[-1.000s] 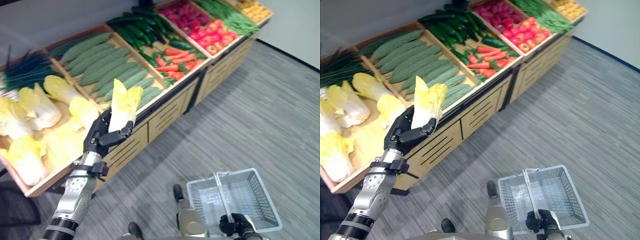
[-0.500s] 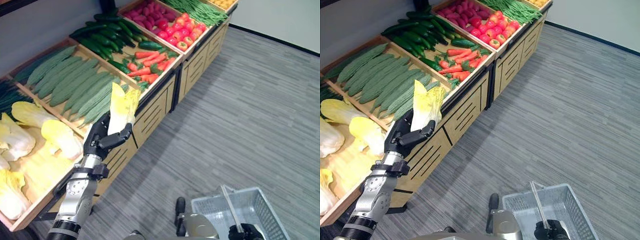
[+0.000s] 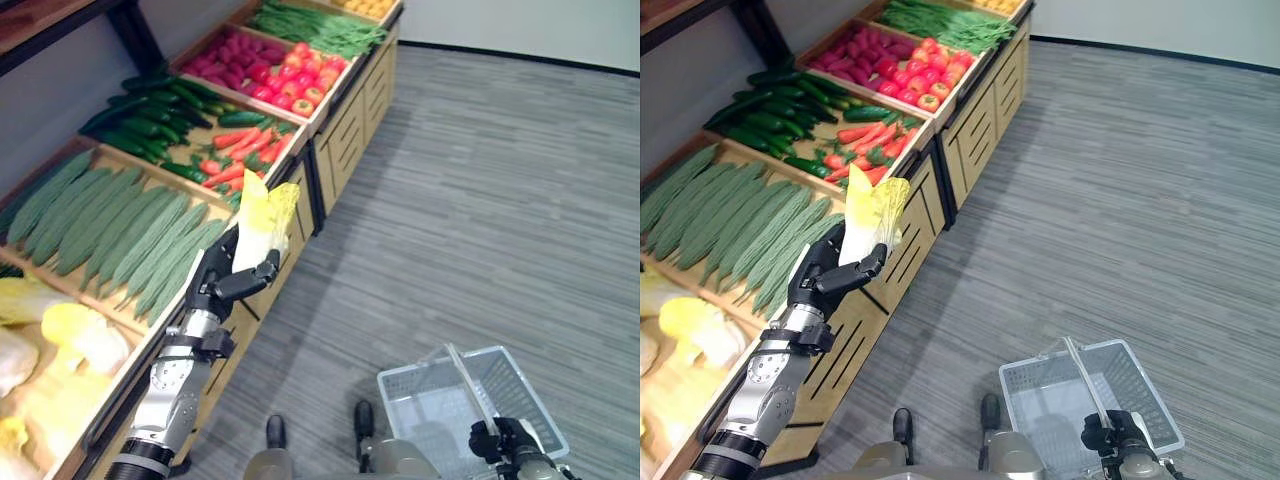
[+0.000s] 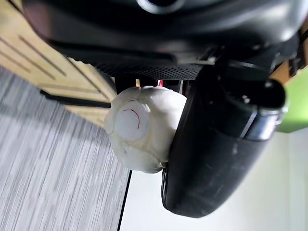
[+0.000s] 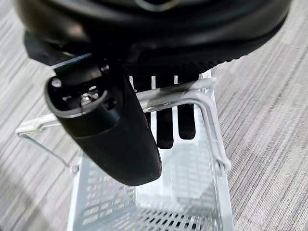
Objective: Get the vegetables into the basket
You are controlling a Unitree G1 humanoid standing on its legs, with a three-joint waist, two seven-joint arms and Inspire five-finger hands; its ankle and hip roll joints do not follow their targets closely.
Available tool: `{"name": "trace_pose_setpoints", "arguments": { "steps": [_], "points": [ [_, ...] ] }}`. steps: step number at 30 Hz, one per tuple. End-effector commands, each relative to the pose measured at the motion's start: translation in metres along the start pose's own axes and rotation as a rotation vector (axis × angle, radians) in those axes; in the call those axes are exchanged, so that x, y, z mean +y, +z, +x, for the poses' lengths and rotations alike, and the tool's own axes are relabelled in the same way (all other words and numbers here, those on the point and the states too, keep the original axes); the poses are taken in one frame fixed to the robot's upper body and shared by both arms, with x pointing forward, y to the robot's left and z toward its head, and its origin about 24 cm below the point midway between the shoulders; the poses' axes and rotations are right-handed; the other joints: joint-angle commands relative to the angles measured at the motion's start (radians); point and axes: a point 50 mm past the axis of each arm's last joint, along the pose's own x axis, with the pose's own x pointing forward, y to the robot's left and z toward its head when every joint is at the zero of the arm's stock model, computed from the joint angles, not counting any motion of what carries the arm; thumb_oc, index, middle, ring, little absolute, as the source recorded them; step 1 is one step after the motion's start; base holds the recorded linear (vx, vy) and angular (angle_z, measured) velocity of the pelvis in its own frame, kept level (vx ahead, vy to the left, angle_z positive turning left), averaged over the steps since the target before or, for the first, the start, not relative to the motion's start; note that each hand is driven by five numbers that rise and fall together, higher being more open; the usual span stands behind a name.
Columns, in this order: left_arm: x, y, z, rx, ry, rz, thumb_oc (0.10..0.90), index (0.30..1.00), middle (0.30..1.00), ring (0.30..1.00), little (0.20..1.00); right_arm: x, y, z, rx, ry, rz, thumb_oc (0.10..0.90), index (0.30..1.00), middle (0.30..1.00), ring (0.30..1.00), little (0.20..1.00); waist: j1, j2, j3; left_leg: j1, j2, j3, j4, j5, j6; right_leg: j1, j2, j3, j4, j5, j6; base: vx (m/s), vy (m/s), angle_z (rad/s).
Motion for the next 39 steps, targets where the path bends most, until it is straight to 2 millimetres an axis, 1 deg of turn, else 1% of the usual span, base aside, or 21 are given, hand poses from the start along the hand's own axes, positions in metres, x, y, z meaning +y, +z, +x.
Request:
{"name": "trace_pose_setpoints", "arguments": {
  "steps": [1, 3, 8, 10, 11, 14, 15, 16, 17, 20, 22, 26, 29, 30, 31, 34, 35, 36, 37, 38, 39],
  "points": [
    [-0.008, 0.065, 0.014, -0.330, -0.075, 0.049, 0.400, 0.300, 0.300, 0.300, 0.300, -0.018, -0.003, -0.002, -0.028, -0.049, 0.013, 0.400, 0.300, 0.300, 0.300, 0.300, -0.002, -0.020, -0.020, -0.008, -0.025, 0.012, 0.048, -0.023, 0.043, 0.072, -0.146, 0.043, 0.100, -0.166, 0.149, 0.09, 0.151, -0.29],
    [-0.006, 0.062, 0.013, -0.311, -0.079, 0.059, 0.400, 0.300, 0.300, 0.300, 0.300, -0.012, -0.003, -0.002, -0.029, -0.029, 0.019, 0.400, 0.300, 0.300, 0.300, 0.300, -0.008, -0.033, -0.030, 0.013, -0.054, 0.054, 0.044, -0.052, 0.067, 0.063, -0.179, 0.075, 0.097, -0.146, 0.179, 0.10, 0.257, -0.17],
    [-0.007, 0.061, 0.015, -0.299, -0.089, 0.069, 0.400, 0.300, 0.300, 0.300, 0.300, -0.007, 0.004, -0.001, -0.050, -0.026, 0.040, 0.400, 0.300, 0.300, 0.300, 0.300, -0.006, -0.041, -0.033, 0.019, -0.084, 0.101, 0.046, -0.079, 0.091, 0.026, -0.213, 0.111, 0.106, -0.112, 0.213, 0.02, 0.215, -0.33],
    [-0.006, 0.060, 0.018, -0.295, -0.088, 0.080, 0.400, 0.300, 0.300, 0.300, 0.300, -0.006, 0.010, 0.000, -0.070, -0.025, 0.042, 0.400, 0.300, 0.300, 0.300, 0.300, -0.011, -0.043, -0.033, 0.022, -0.101, 0.126, 0.043, -0.089, 0.102, 0.000, -0.228, 0.135, 0.100, -0.076, 0.234, -0.04, 0.221, -0.29],
    [-0.005, 0.060, 0.019, -0.296, -0.081, 0.089, 0.400, 0.300, 0.300, 0.300, 0.300, -0.005, 0.021, 0.002, -0.106, -0.026, 0.039, 0.400, 0.300, 0.300, 0.300, 0.300, -0.005, -0.044, -0.033, 0.020, -0.105, 0.157, 0.044, -0.095, 0.109, -0.033, -0.241, 0.136, 0.101, -0.039, 0.251, -0.07, 0.180, -0.28],
    [-0.005, 0.062, 0.021, -0.294, -0.091, 0.097, 0.400, 0.300, 0.300, 0.300, 0.300, -0.002, 0.029, 0.003, -0.130, -0.024, 0.045, 0.400, 0.300, 0.300, 0.300, 0.300, 0.009, -0.042, -0.026, 0.020, -0.097, 0.189, 0.055, -0.102, 0.116, -0.056, -0.245, 0.090, 0.134, -0.037, 0.248, -0.05, 0.057, -0.82],
    [-0.004, 0.061, 0.021, -0.290, -0.088, 0.099, 0.400, 0.300, 0.300, 0.300, 0.300, -0.001, 0.030, 0.003, -0.135, -0.019, 0.044, 0.400, 0.300, 0.300, 0.300, 0.300, 0.013, -0.040, -0.025, 0.021, -0.092, 0.202, 0.058, -0.102, 0.117, -0.055, -0.248, 0.056, 0.157, -0.043, 0.246, -0.08, 0.055, -0.51],
    [-0.004, 0.061, 0.021, -0.283, -0.094, 0.105, 0.400, 0.300, 0.300, 0.300, 0.300, 0.000, 0.032, 0.003, -0.143, -0.019, 0.042, 0.400, 0.300, 0.300, 0.300, 0.300, 0.024, -0.033, -0.021, 0.025, -0.081, 0.224, 0.063, -0.104, 0.121, -0.046, -0.258, -0.021, 0.203, -0.067, 0.237, -0.08, 0.039, -0.27],
    [-0.004, 0.060, 0.021, -0.277, -0.097, 0.109, 0.400, 0.300, 0.300, 0.300, 0.300, 0.000, 0.032, 0.003, -0.142, -0.017, 0.041, 0.400, 0.300, 0.300, 0.300, 0.300, 0.026, -0.032, -0.026, 0.024, -0.078, 0.228, 0.060, -0.102, 0.119, -0.040, -0.258, -0.038, 0.209, -0.075, 0.231, -0.09, 0.037, -0.32],
    [-0.003, 0.062, 0.019, -0.274, -0.105, 0.119, 0.400, 0.300, 0.300, 0.300, 0.300, 0.000, 0.032, 0.003, -0.140, -0.019, 0.040, 0.400, 0.300, 0.300, 0.300, 0.300, 0.045, -0.030, -0.042, 0.036, -0.065, 0.274, 0.042, -0.090, 0.119, -0.003, -0.286, -0.145, 0.273, -0.101, 0.221, -0.06, -0.016, -0.47],
    [-0.002, 0.059, 0.018, -0.258, -0.109, 0.123, 0.400, 0.300, 0.300, 0.300, 0.300, 0.003, 0.031, 0.002, -0.141, -0.010, 0.036, 0.400, 0.300, 0.300, 0.300, 0.300, 0.054, -0.048, -0.066, 0.047, -0.062, 0.310, 0.031, -0.078, 0.107, 0.031, -0.271, -0.176, 0.206, -0.098, 0.226, -0.02, -0.141, -0.49],
    [-0.001, 0.055, 0.017, -0.245, -0.104, 0.107, 0.400, 0.300, 0.300, 0.300, 0.300, 0.005, 0.028, 0.001, -0.145, 0.001, 0.026, 0.400, 0.300, 0.300, 0.300, 0.300, 0.043, -0.049, -0.077, 0.054, -0.037, 0.333, 0.027, -0.049, 0.082, 0.059, -0.221, -0.175, 0.118, -0.123, 0.206, -0.01, -0.201, -0.52],
    [-0.001, 0.051, 0.016, -0.232, -0.101, 0.099, 0.400, 0.300, 0.300, 0.300, 0.300, 0.004, 0.034, 0.000, -0.181, 0.004, 0.017, 0.400, 0.300, 0.300, 0.300, 0.300, 0.033, -0.047, -0.074, 0.061, -0.019, 0.339, 0.010, -0.023, 0.064, 0.076, -0.196, -0.175, 0.069, -0.124, 0.197, -0.03, -0.180, -0.30],
    [-0.002, 0.047, 0.015, -0.217, -0.103, 0.095, 0.400, 0.300, 0.300, 0.300, 0.300, 0.000, 0.040, -0.001, -0.219, 0.000, 0.008, 0.400, 0.300, 0.300, 0.300, 0.300, 0.027, -0.044, -0.071, 0.061, -0.007, 0.337, 0.013, -0.005, 0.049, 0.093, -0.178, -0.173, 0.043, -0.127, 0.188, -0.04, -0.220, -0.23],
    [-0.002, 0.047, 0.015, -0.217, -0.103, 0.095, 0.400, 0.300, 0.300, 0.300, 0.300, 0.000, 0.040, -0.001, -0.219, 0.000, 0.008, 0.400, 0.300, 0.300, 0.300, 0.300, 0.027, -0.044, -0.071, 0.061, -0.007, 0.337, 0.013, -0.005, 0.049, 0.093, -0.178, -0.173, 0.043, -0.127, 0.188, -0.03, -0.233, -0.28],
    [-0.003, 0.038, 0.015, -0.182, -0.100, 0.086, 0.400, 0.300, 0.300, 0.300, 0.300, -0.013, 0.073, -0.006, -0.376, -0.006, -0.045, 0.400, 0.300, 0.300, 0.300, 0.300, 0.016, -0.042, -0.054, 0.029, 0.040, 0.319, 0.113, 0.008, 0.012, 0.119, -0.144, -0.161, 0.016, -0.141, 0.158, -0.05, -0.314, -0.16],
    [-0.003, 0.031, 0.014, -0.156, -0.098, 0.096, 0.400, 0.300, 0.300, 0.300, 0.300, -0.025, 0.098, -0.009, -0.473, -0.030, -0.106, 0.400, 0.300, 0.300, 0.300, 0.300, 0.024, -0.044, -0.043, 0.012, 0.040, 0.244, 0.165, 0.013, 0.002, 0.128, -0.134, -0.140, 0.009, -0.144, 0.147, -0.03, -0.178, -0.20],
    [-0.003, 0.031, 0.014, -0.157, -0.098, 0.096, 0.400, 0.300, 0.300, 0.300, 0.300, -0.026, 0.098, -0.009, -0.473, -0.030, -0.106, 0.400, 0.300, 0.300, 0.300, 0.300, 0.024, -0.044, -0.044, 0.009, 0.040, 0.244, 0.164, 0.016, 0.002, 0.125, -0.134, -0.140, 0.008, -0.142, 0.146, -0.03, -0.102, -0.46],
    [-0.006, 0.026, 0.013, -0.140, -0.101, 0.098, 0.400, 0.300, 0.300, 0.300, 0.300, -0.034, 0.113, -0.010, -0.516, -0.052, -0.130, 0.400, 0.300, 0.300, 0.300, 0.300, 0.044, -0.040, -0.042, -0.002, 0.014, 0.140, 0.161, 0.024, 0.005, 0.118, -0.133, -0.118, 0.009, -0.142, 0.146, -0.02, -0.030, -0.52],
    [-0.010, 0.021, 0.014, -0.120, -0.109, 0.104, 0.400, 0.300, 0.300, 0.300, 0.300, -0.043, 0.131, -0.012, -0.565, -0.074, -0.157, 0.400, 0.300, 0.300, 0.300, 0.300, 0.062, -0.042, -0.044, -0.022, -0.001, 0.039, 0.110, 0.000, 0.012, 0.109, -0.142, -0.091, 0.010, -0.137, 0.152, 0.01, -0.028, -0.46],
    [-0.012, 0.017, 0.014, -0.100, -0.125, 0.135, 0.400, 0.300, 0.300, 0.300, 0.300, -0.051, 0.140, -0.014, -0.590, -0.088, -0.174, 0.400, 0.300, 0.300, 0.300, 0.300, 0.064, -0.040, -0.048, -0.025, 0.002, 0.018, 0.084, 0.005, 0.012, 0.105, -0.145, -0.087, 0.015, -0.134, 0.155, 0.02, -0.037, -0.55]
  ]
}}
